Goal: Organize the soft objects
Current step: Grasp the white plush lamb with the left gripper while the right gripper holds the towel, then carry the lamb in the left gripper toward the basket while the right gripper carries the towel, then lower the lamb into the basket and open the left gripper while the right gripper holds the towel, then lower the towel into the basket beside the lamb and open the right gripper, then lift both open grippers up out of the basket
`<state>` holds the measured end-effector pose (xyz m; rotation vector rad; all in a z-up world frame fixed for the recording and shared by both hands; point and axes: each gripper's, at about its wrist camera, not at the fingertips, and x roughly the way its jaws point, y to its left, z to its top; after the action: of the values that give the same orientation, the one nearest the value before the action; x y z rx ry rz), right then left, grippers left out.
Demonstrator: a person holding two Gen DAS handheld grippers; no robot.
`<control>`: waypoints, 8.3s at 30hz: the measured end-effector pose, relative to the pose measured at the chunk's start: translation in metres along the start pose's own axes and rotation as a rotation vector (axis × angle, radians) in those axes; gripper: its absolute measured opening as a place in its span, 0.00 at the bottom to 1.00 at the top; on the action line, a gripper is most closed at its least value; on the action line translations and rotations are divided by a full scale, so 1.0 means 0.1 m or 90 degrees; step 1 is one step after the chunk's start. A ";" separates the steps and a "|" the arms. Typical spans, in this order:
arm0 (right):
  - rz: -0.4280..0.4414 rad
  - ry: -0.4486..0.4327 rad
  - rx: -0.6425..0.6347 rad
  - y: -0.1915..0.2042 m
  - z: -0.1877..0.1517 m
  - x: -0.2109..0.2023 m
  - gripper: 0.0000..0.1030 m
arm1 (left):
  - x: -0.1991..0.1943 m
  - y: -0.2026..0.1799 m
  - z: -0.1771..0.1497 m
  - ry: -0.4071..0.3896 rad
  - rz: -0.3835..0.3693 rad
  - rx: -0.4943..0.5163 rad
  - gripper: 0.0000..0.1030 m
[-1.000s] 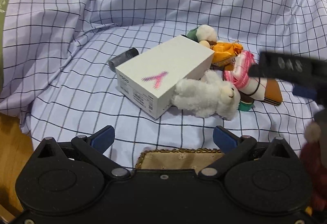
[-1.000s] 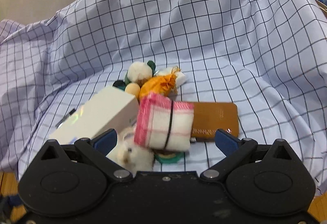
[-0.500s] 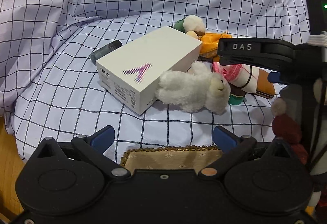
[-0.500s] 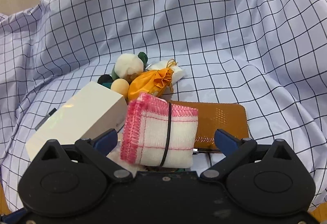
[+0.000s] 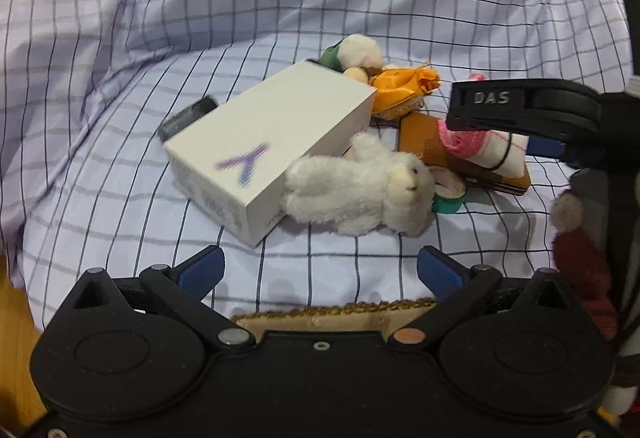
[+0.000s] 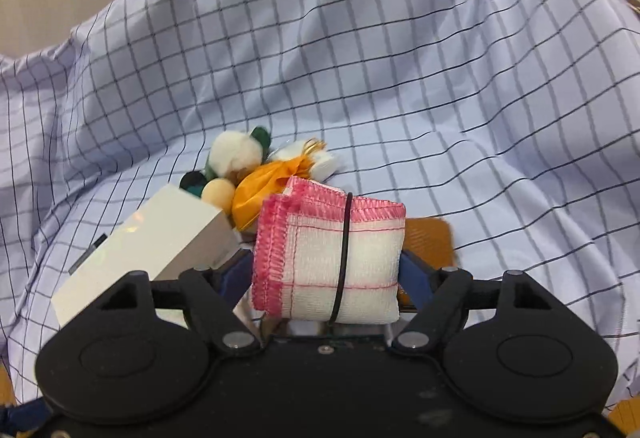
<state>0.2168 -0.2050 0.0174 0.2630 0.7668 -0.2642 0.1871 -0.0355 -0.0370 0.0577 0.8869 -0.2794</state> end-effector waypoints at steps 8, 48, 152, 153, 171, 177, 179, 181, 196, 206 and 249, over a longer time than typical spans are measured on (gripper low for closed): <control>-0.017 -0.003 0.016 -0.27 -0.04 -0.19 0.75 | 0.05 -0.28 0.10 -0.044 -0.005 0.164 0.96; -0.004 0.014 0.064 -0.59 -0.21 -0.29 0.76 | 0.65 -0.68 0.14 0.015 -0.016 0.476 0.47; 0.057 -0.078 -0.049 -0.31 -1.57 -2.34 0.76 | -1.08 -0.12 -1.04 -0.077 0.016 -0.043 0.25; 0.056 -0.077 -0.049 -0.31 -1.57 -2.33 0.76 | -1.07 -0.13 -1.04 -0.073 0.016 -0.041 0.25; 0.054 -0.062 -0.055 -0.31 -1.57 -2.29 0.76 | -1.03 -0.14 -1.09 -0.058 0.036 -0.044 0.48; 0.056 -0.057 -0.058 -0.32 -1.58 -2.27 0.76 | -1.06 -0.15 -1.10 -0.065 0.040 -0.043 0.55; 0.055 -0.054 -0.060 -0.32 -1.58 -2.26 0.76 | -1.06 -0.15 -1.11 -0.065 0.044 -0.044 0.59; 0.056 -0.050 -0.061 -0.32 -1.58 -2.25 0.76 | -1.07 -0.14 -1.12 -0.068 0.051 -0.045 0.63; 0.061 -0.026 -0.071 -0.33 -1.60 -2.18 0.76 | -1.13 -0.07 -1.18 -0.078 0.080 -0.069 0.80; 0.069 -0.031 -0.071 -0.35 -1.62 -2.20 0.79 | -1.14 -0.06 -1.20 -0.074 0.078 -0.071 0.81; 0.028 -0.070 -0.093 -0.40 -1.50 -2.09 0.79 | -1.10 -0.08 -1.10 -0.093 0.094 -0.029 0.88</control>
<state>-0.0372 -0.1642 0.0571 0.1260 0.6667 -0.1794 0.0360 -0.0009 -0.0209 0.0592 0.7390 -0.1230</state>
